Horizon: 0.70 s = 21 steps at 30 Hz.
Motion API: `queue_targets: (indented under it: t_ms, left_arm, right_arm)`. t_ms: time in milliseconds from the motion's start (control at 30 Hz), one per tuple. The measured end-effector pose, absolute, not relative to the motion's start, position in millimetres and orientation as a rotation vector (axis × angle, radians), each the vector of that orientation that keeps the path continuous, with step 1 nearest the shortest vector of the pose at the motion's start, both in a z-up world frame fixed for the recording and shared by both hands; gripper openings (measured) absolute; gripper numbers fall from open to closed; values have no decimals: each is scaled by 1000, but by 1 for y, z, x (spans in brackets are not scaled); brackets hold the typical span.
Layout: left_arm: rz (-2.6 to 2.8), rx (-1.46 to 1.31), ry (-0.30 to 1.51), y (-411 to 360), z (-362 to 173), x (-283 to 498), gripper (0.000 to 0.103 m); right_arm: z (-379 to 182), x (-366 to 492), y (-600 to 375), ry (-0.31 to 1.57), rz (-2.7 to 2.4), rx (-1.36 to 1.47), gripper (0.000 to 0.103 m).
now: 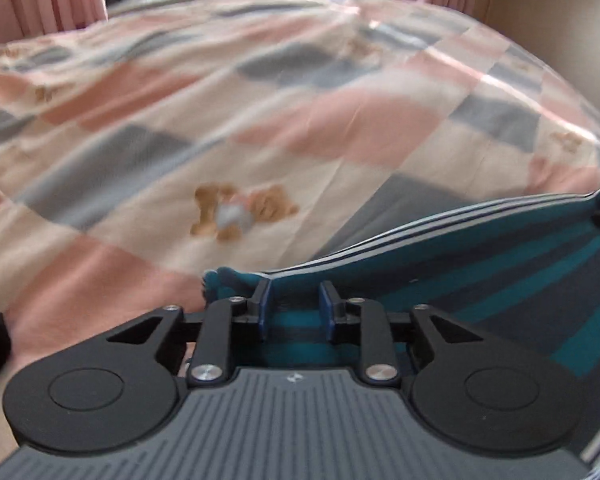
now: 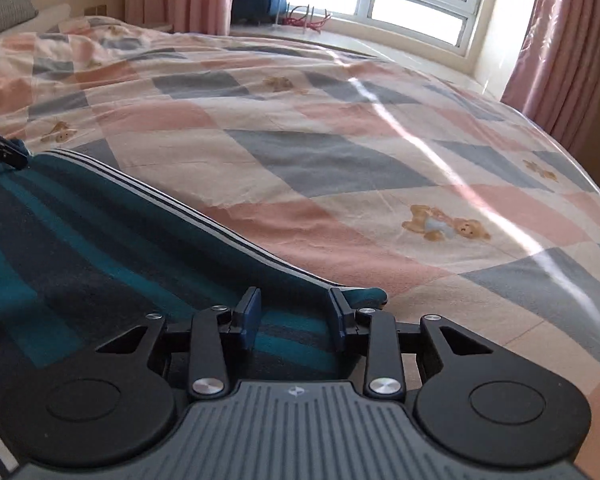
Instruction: Fold clothes
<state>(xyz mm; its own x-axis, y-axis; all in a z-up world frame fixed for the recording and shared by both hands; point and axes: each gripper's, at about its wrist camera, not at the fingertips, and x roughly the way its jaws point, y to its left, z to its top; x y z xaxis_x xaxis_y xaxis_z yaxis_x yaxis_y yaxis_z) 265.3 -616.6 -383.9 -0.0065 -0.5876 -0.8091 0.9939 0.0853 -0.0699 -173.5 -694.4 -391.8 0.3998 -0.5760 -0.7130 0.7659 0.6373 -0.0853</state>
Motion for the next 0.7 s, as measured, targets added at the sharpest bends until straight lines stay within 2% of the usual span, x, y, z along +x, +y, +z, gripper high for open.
queue_targets:
  t_ms: [133,167,233,367,467,533,633,700]
  left_arm:
    - [-1342,625,820,-627,-374,283,17]
    - [-1329,612,821,-624,-364,287,16]
    - [-1329,582,794,-610,-337,288,15]
    - [-1436,648,674,-553,-294,259,18]
    - [-1427,640,714,-501,-289,247,19]
    - [-1409,677,699,-463,-290,238,19]
    - [-1419,832,556,-410,-292,209,31]
    - [-1446,984,418,-386,-304,183,37]
  right_arm:
    - [-381,-172,-710,779,-886,340,31]
    - [-372,-175,-709,759,-907,351,28]
    - [-350,-183,-699,709,-941,350,28]
    - [-323,-191,-655,697,-918,242,32]
    - [-316,-202,-609,707,-873,228,40]
    - [-312,-207,-568,727,-804,148,41]
    - [-315,-210,-504,795,-701,-31,56]
    - [-328,-206,-467,873,-633,-205,75]
